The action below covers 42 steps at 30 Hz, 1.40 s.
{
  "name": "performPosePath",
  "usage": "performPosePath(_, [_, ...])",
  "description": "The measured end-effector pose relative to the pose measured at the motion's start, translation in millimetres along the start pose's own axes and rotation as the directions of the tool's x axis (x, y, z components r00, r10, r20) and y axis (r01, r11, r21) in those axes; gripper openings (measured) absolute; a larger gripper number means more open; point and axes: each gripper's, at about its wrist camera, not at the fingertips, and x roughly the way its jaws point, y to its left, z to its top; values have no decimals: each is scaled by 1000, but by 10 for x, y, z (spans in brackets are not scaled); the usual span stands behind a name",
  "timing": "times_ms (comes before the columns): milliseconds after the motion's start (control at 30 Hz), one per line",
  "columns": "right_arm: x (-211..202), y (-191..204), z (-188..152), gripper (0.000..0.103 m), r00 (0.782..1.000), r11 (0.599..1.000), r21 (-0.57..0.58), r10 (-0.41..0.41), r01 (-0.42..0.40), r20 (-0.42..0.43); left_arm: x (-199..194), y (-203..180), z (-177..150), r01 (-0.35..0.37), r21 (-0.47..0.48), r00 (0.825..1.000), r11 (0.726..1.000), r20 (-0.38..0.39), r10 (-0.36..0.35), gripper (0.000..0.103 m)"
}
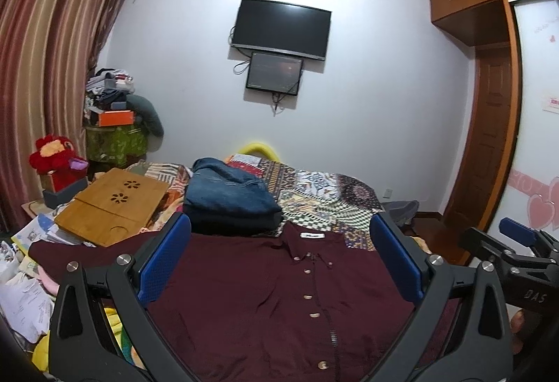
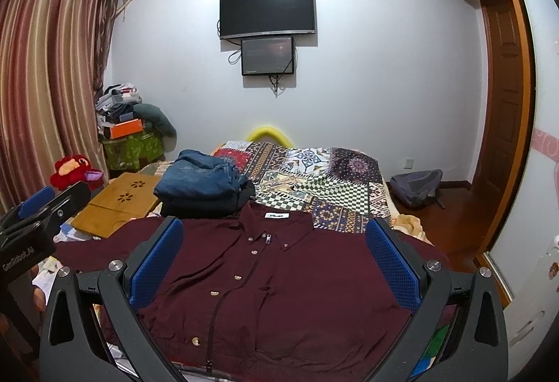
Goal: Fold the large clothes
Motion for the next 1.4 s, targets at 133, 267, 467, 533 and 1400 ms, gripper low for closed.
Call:
performPosePath(133, [110, 26, -32, 103, 1000, 1000, -8, 8, -8, -17, 106, 201, -8, -53, -20, 998, 998, -22, 52, 103])
performPosePath(267, [290, 43, -85, 103, 998, 1000, -11, 15, -15, -55, 273, 516, -25, -144, -54, 988, 988, -65, 141, 103])
performPosePath(467, [600, 82, -169, 103, 992, 999, -40, 4, -9, -123, 558, 1160, -147, -320, -122, 942, 940, -148, 302, 103])
performPosePath(533, [700, 81, -193, 103, 989, 999, -45, 2, -8, -145, 678, 1420, -216, -374, -137, 918, 917, -193, 346, 103])
performPosePath(1400, [1838, -58, -565, 103, 876, 998, -28, -68, 63, -478, 1644, 4242, -2008, -551, -718, 792, 424, -610, -4, 85])
